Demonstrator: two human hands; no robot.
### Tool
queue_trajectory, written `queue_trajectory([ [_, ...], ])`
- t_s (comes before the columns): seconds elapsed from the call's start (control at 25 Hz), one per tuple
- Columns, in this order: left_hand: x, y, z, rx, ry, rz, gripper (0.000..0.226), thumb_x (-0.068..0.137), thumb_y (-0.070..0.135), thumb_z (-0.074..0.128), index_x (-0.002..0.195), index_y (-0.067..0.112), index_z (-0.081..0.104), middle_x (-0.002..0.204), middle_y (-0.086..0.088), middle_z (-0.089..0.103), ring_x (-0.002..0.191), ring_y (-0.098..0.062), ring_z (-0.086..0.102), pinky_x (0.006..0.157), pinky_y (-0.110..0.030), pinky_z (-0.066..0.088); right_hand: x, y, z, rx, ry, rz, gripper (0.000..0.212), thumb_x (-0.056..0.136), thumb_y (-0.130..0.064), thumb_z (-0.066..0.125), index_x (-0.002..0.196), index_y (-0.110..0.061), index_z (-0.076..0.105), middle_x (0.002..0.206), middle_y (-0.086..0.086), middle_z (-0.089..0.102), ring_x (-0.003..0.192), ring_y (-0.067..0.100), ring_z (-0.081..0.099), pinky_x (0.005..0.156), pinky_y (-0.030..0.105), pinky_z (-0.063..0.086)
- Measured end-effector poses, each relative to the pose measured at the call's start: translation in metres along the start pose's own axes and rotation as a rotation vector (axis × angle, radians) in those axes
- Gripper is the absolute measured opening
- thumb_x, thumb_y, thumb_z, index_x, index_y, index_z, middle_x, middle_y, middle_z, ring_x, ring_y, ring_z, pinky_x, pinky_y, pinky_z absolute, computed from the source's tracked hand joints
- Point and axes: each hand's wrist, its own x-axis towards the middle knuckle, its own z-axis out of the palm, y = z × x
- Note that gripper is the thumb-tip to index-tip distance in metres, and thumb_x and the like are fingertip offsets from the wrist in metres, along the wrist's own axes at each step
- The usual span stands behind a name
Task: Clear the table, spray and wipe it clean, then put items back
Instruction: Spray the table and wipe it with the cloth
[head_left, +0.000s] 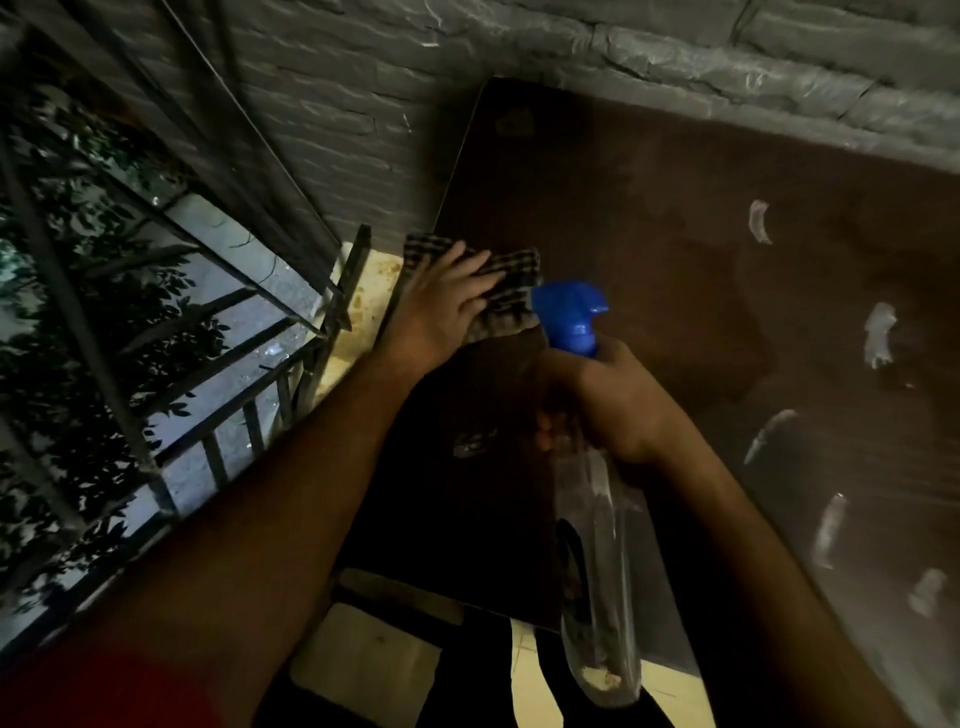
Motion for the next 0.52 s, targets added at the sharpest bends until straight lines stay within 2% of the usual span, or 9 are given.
queue_trajectory([
  [0.08, -0.023, 0.022, 0.016, 0.025, -0.010, 0.168, 0.041, 0.093, 0.016, 0.046, 0.133, 0.021, 0.053, 0.149, -0.003, 0.041, 0.143, -0.026, 0.025, 0.116, -0.050, 0.014, -0.006, 0.008, -0.004, 0.047, -0.029, 0.004, 0.008, 0.086, -0.008, 0.057, 0.092, -0.002, 0.056, 0.060, 0.012, 0.057, 0.051, 0.025, 0.054, 0.046, 0.028, 0.047],
  [0.12, -0.047, 0.019, 0.026, 0.018, 0.006, 0.322, 0.041, 0.092, 0.019, 0.044, 0.132, 0.021, 0.054, 0.146, -0.003, 0.044, 0.141, -0.026, 0.029, 0.115, -0.050, 0.015, -0.010, 0.012, -0.006, 0.058, -0.037, 0.006, 0.010, 0.087, -0.008, 0.057, 0.095, -0.002, 0.057, 0.061, 0.012, 0.057, 0.051, 0.026, 0.053, 0.047, 0.029, 0.047],
  [0.16, -0.066, 0.005, 0.029, 0.025, 0.017, 0.388, 0.042, 0.092, 0.024, 0.042, 0.133, 0.023, 0.053, 0.146, 0.000, 0.044, 0.141, -0.024, 0.030, 0.115, -0.050, 0.016, -0.013, 0.016, -0.008, 0.059, -0.035, 0.001, 0.013, 0.087, -0.008, 0.057, 0.098, 0.000, 0.058, 0.062, 0.015, 0.056, 0.052, 0.029, 0.052, 0.049, 0.031, 0.046],
  [0.2, -0.067, -0.011, 0.020, 0.024, 0.016, 0.345, 0.043, 0.092, 0.028, 0.040, 0.134, 0.026, 0.051, 0.147, 0.002, 0.042, 0.141, -0.022, 0.028, 0.116, -0.051, 0.015, -0.017, 0.020, -0.009, 0.056, -0.031, 0.002, 0.015, 0.087, -0.006, 0.057, 0.099, 0.003, 0.057, 0.064, 0.018, 0.056, 0.053, 0.031, 0.052, 0.051, 0.034, 0.045],
  [0.32, -0.020, -0.017, 0.001, -0.061, 0.076, 0.016, 0.041, 0.094, 0.029, 0.043, 0.134, 0.023, 0.052, 0.148, 0.000, 0.041, 0.143, -0.023, 0.026, 0.114, -0.059, 0.017, -0.024, 0.034, -0.012, 0.031, -0.040, 0.016, 0.009, 0.085, -0.006, 0.059, 0.092, 0.000, 0.057, 0.061, 0.018, 0.054, 0.052, 0.030, 0.051, 0.054, 0.038, 0.044],
  [0.36, -0.015, 0.001, 0.003, -0.027, 0.057, 0.032, 0.040, 0.095, 0.025, 0.044, 0.133, 0.021, 0.054, 0.147, -0.002, 0.042, 0.143, -0.024, 0.026, 0.114, -0.060, 0.016, -0.027, 0.038, -0.015, 0.014, -0.043, 0.015, 0.009, 0.083, -0.008, 0.061, 0.089, -0.002, 0.057, 0.060, 0.017, 0.055, 0.052, 0.030, 0.052, 0.054, 0.039, 0.044],
  [0.48, -0.055, 0.031, 0.035, 0.015, -0.050, 0.289, 0.040, 0.093, 0.021, 0.044, 0.132, 0.021, 0.055, 0.148, 0.000, 0.041, 0.142, -0.018, 0.023, 0.116, -0.051, 0.010, -0.042, 0.047, -0.027, 0.019, -0.085, 0.024, 0.012, 0.080, -0.012, 0.066, 0.089, -0.006, 0.060, 0.059, 0.009, 0.059, 0.052, 0.026, 0.055, 0.052, 0.036, 0.047],
  [0.52, -0.070, 0.024, 0.032, -0.021, -0.065, 0.266, 0.040, 0.094, 0.021, 0.047, 0.133, 0.024, 0.053, 0.148, 0.002, 0.040, 0.143, -0.016, 0.021, 0.117, -0.050, 0.010, -0.048, 0.050, -0.028, 0.022, -0.119, 0.026, 0.007, 0.082, -0.009, 0.065, 0.087, -0.008, 0.060, 0.056, 0.005, 0.060, 0.048, 0.021, 0.056, 0.049, 0.031, 0.046],
])
